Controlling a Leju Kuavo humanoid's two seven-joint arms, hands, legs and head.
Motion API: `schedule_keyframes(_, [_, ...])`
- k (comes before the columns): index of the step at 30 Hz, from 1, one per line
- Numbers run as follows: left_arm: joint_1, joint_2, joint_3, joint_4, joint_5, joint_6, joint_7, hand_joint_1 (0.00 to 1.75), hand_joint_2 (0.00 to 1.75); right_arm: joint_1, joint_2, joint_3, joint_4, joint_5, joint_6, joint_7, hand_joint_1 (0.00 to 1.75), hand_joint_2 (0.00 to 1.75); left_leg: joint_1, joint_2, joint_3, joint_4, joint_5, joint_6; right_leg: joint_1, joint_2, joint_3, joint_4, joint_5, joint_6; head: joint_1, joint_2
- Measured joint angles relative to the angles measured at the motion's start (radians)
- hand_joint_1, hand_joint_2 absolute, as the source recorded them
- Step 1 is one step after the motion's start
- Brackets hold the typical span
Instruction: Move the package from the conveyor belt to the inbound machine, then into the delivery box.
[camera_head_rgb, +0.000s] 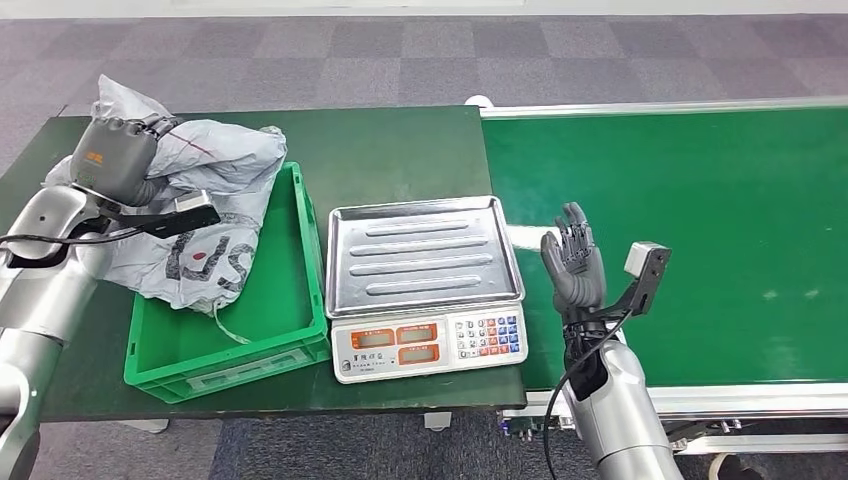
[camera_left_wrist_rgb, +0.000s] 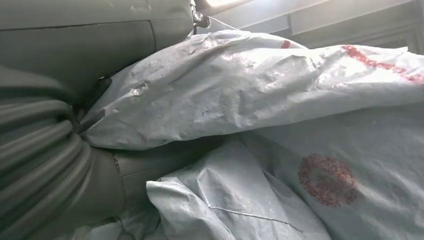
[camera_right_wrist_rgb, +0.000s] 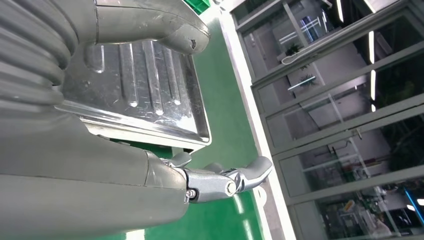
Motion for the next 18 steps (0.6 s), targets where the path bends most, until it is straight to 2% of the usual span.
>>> schedule_keyframes(5, [0.070, 0.007, 0.057, -0.020, -0.009, -0.002, 0.011, 1.75, 1.75, 0.004, 0.000, -0.004, -0.003, 0.004, 0.002, 0.000, 0.00, 1.75, -0.001, 0.001, 0.001, 0.000, 0.000, 0.000, -0.002, 0.001, 0.000, 0.000, 0.000, 0.000, 0.000, 0.000])
schedule_keyframes(9, [0.165, -0.003, 0.112, -0.032, -0.035, 0.001, 0.001, 0.03, 1.75, 0.011, 0.000, -0.013, -0.005, 0.016, 0.003, 0.000, 0.00, 1.75, -0.001, 0.002, 0.000, 0.000, 0.000, 0.000, -0.002, 0.002, -0.001, 0.000, 0.000, 0.000, 0.000, 0.000])
schedule_keyframes(14, [0.261, -0.037, 0.165, -0.036, -0.011, -0.024, -0.067, 0.00, 1.75, 0.019, 0.003, -0.015, -0.007, 0.029, 0.004, 0.003, 0.00, 1.75, -0.001, 0.001, 0.000, 0.000, 0.000, 0.000, -0.001, 0.001, -0.001, 0.000, 0.000, 0.000, 0.000, 0.000])
schedule_keyframes(18, [0.288, -0.060, 0.178, -0.037, 0.017, -0.058, -0.102, 0.00, 1.75, 0.018, 0.006, -0.015, -0.008, 0.040, 0.001, 0.005, 0.00, 1.75, -0.001, 0.001, 0.000, 0.000, 0.000, 0.000, -0.001, 0.001, -0.001, 0.000, 0.000, 0.000, 0.000, 0.000])
